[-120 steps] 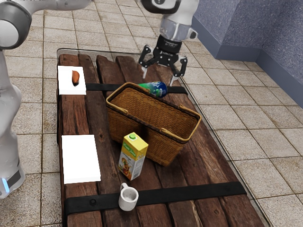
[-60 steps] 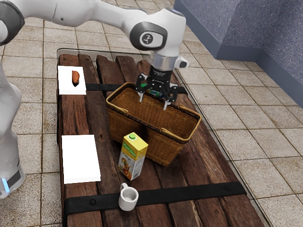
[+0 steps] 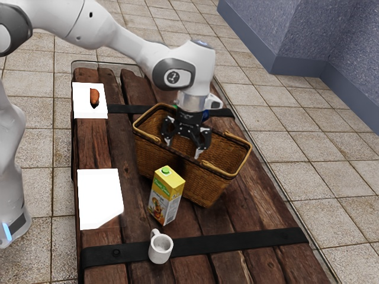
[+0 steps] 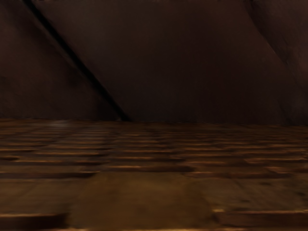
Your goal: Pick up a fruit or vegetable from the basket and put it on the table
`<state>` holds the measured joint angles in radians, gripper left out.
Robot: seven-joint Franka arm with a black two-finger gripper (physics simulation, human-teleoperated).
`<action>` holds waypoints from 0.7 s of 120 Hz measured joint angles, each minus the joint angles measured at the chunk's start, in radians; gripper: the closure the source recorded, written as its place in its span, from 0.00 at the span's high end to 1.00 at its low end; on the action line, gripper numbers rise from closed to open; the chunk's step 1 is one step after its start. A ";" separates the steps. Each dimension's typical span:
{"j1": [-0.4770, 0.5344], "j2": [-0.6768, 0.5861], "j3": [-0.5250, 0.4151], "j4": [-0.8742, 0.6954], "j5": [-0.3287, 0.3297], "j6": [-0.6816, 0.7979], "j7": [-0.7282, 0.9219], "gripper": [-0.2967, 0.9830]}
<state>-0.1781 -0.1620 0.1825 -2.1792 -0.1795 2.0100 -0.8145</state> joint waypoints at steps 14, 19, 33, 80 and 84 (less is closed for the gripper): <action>-0.004 0.002 -0.001 -0.007 -0.015 0.031 0.022 0.77; -0.003 -0.009 -0.001 -0.020 -0.019 0.038 0.029 0.77; -0.003 -0.031 -0.002 -0.055 -0.034 0.053 0.043 0.77; 0.009 -0.008 -0.003 -0.099 -0.084 0.096 0.071 0.77; 0.009 -0.004 -0.003 -0.106 -0.085 0.101 0.073 0.77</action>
<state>-0.1688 -0.1664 0.1795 -2.2848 -0.2650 2.1109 -0.7415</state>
